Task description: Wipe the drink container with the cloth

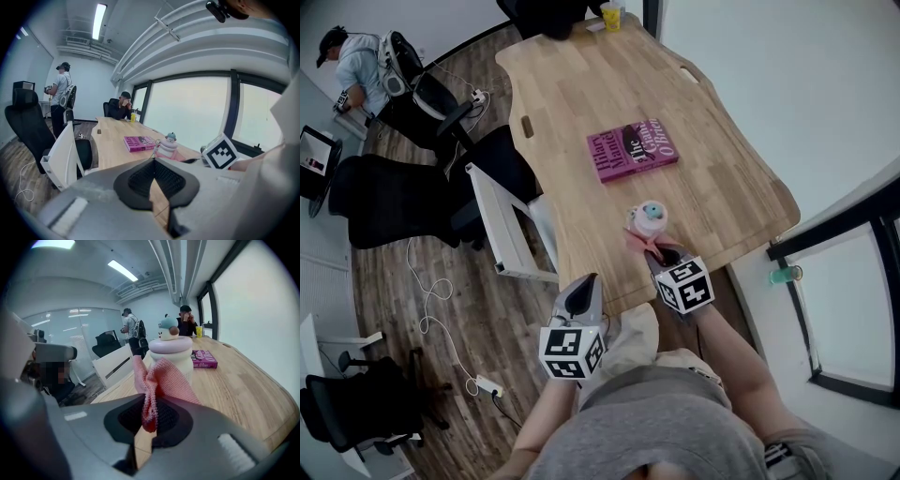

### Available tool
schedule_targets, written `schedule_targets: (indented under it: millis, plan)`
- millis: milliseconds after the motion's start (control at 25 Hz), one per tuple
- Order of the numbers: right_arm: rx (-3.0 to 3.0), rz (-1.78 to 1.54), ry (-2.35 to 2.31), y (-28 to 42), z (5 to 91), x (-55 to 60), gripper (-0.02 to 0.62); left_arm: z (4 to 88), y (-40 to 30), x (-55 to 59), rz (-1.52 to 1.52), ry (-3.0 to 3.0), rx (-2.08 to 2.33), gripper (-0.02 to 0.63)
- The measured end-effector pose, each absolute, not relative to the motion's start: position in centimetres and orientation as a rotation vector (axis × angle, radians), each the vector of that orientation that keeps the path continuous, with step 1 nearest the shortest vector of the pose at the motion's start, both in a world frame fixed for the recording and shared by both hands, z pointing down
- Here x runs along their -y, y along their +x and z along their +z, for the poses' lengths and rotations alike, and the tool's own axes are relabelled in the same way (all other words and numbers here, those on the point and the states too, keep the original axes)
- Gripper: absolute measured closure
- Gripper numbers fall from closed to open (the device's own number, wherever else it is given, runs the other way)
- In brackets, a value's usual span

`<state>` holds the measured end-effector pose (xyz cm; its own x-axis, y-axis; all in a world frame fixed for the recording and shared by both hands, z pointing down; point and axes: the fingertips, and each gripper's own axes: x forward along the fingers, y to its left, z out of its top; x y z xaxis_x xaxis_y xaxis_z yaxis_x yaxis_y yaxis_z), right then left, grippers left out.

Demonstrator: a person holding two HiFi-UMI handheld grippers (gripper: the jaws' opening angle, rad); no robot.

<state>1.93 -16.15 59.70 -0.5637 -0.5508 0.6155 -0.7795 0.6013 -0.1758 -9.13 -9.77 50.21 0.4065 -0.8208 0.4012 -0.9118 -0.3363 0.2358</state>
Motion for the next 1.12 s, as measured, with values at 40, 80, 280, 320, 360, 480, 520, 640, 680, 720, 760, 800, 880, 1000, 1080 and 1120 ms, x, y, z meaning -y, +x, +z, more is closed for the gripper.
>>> schedule_targets:
  millis: [40, 80, 280, 320, 360, 480, 520, 640, 680, 720, 760, 800, 880, 1000, 1080, 1120]
  plan:
    - [2.316, 0.603, 1.051, 2.0, 59.9, 16.1, 0.571, 50.3, -9.2, 9.8, 0.295, 2.246, 1.481, 0.606]
    - [2.311, 0.609, 1.05, 2.0, 60.2, 16.1, 0.571, 50.4, -9.2, 9.8, 0.296, 2.243, 1.482, 0.606]
    - [2.291, 0.63, 1.039, 2.1, 61.3, 16.2, 0.571, 50.5, -9.2, 10.1, 0.301, 2.237, 1.483, 0.606]
    - [2.287, 0.633, 1.037, 2.1, 61.5, 16.2, 0.571, 50.6, -9.2, 10.1, 0.3, 2.236, 1.483, 0.606]
    - [2.282, 0.636, 1.034, 2.1, 61.7, 16.2, 0.571, 50.6, -9.2, 10.1, 0.301, 2.236, 1.482, 0.606]
    - [2.267, 0.649, 1.026, 2.0, 62.5, 16.3, 0.571, 50.8, -9.3, 10.2, 0.305, 2.232, 1.479, 0.605]
    - [2.262, 0.655, 1.023, 2.1, 62.7, 16.3, 0.571, 50.9, -9.3, 10.3, 0.305, 2.23, 1.479, 0.606]
    - [2.247, 0.678, 1.017, 2.0, 63.6, 16.3, 0.571, 51.0, -9.3, 10.3, 0.303, 2.224, 1.481, 0.606]
    - [2.241, 0.684, 1.016, 2.0, 63.9, 16.2, 0.571, 51.1, -9.4, 10.4, 0.303, 2.223, 1.481, 0.606]
    - [2.234, 0.688, 1.015, 2.0, 64.2, 16.2, 0.571, 51.2, -9.4, 10.4, 0.303, 2.222, 1.481, 0.605]
    - [2.228, 0.693, 1.013, 2.0, 64.4, 16.2, 0.571, 51.2, -9.5, 10.4, 0.304, 2.221, 1.481, 0.605]
    - [2.221, 0.699, 1.011, 1.9, 64.7, 16.2, 0.571, 51.2, -9.6, 10.5, 0.304, 2.22, 1.481, 0.606]
    - [2.207, 0.71, 1.007, 2.0, 65.2, 16.2, 0.571, 51.2, -9.6, 10.6, 0.304, 2.218, 1.482, 0.605]
    - [2.183, 0.725, 1.006, 2.1, 66.0, 16.1, 0.571, 51.3, -9.7, 10.6, 0.304, 2.214, 1.48, 0.605]
    - [2.167, 0.737, 1.008, 2.2, 66.5, 16.1, 0.571, 51.4, -9.8, 10.6, 0.304, 2.212, 1.479, 0.606]
    - [2.158, 0.742, 1.009, 2.3, 66.8, 16.1, 0.571, 51.5, -9.8, 10.6, 0.304, 2.211, 1.479, 0.606]
